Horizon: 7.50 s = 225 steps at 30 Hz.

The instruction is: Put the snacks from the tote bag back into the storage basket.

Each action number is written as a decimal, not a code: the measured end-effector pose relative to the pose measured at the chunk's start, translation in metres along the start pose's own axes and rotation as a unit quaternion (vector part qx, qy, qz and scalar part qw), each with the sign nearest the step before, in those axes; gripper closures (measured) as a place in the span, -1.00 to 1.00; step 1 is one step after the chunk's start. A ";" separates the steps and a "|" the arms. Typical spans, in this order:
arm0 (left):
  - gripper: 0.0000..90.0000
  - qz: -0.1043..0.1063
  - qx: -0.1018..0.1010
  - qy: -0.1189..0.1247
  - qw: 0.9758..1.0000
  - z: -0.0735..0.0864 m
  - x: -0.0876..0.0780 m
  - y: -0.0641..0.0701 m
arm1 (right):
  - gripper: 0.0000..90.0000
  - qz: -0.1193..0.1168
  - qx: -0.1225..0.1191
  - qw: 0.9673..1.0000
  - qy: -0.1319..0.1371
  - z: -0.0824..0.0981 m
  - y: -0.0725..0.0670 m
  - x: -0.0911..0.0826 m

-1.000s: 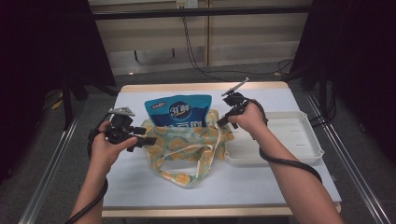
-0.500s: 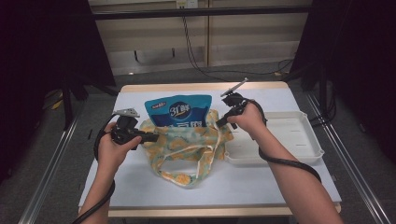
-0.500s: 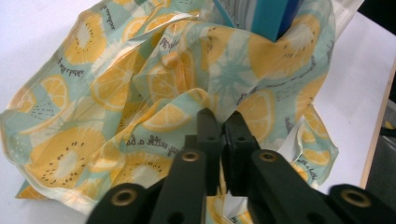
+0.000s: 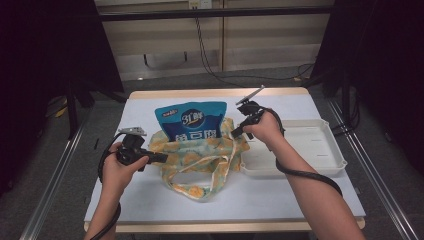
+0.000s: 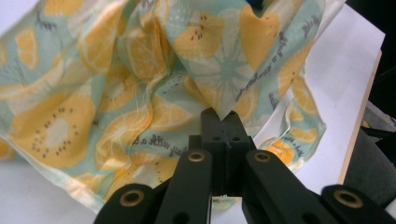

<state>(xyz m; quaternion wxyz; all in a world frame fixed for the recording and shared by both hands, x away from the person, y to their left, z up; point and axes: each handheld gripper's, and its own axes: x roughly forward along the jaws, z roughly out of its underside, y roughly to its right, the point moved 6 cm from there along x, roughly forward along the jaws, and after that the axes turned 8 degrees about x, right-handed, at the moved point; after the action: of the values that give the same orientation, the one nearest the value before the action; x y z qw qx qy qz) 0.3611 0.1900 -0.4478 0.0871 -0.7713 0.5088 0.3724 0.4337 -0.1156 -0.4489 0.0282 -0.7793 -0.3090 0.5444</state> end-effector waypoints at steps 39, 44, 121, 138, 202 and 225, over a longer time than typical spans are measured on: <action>1.00 -0.001 -0.010 0.000 1.000 0.005 0.008 0.004 | 0.06 -0.037 -0.071 0.996 0.025 0.027 -0.023 -0.027; 1.00 0.000 -0.012 -0.009 1.000 0.009 0.010 0.002 | -0.02 -0.045 -0.089 0.995 0.019 0.029 -0.028 -0.020; 1.00 0.011 -0.040 -0.022 0.999 0.024 0.027 0.000 | 0.94 -0.025 -0.074 0.996 -0.035 0.044 -0.015 0.017; 0.03 -0.031 -0.030 -0.023 0.999 0.020 0.016 0.000 | 0.31 -0.014 -0.096 0.995 -0.036 0.042 -0.016 0.004; -0.86 -0.048 -0.023 -0.003 0.999 0.003 -0.005 -0.003 | -0.25 -0.041 -0.246 0.968 -0.006 -0.068 -0.104 -0.066; -0.86 -0.056 -0.026 -0.013 0.998 0.007 -0.002 -0.007 | 0.07 -0.053 -0.283 0.956 -0.047 -0.078 -0.118 -0.051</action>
<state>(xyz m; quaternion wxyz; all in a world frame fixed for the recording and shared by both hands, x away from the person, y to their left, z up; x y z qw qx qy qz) 0.3631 0.1979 -0.4527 0.0944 -0.7956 0.4538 0.3900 0.4372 -0.0236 -0.3302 -0.1793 -0.7115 -0.4925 0.4680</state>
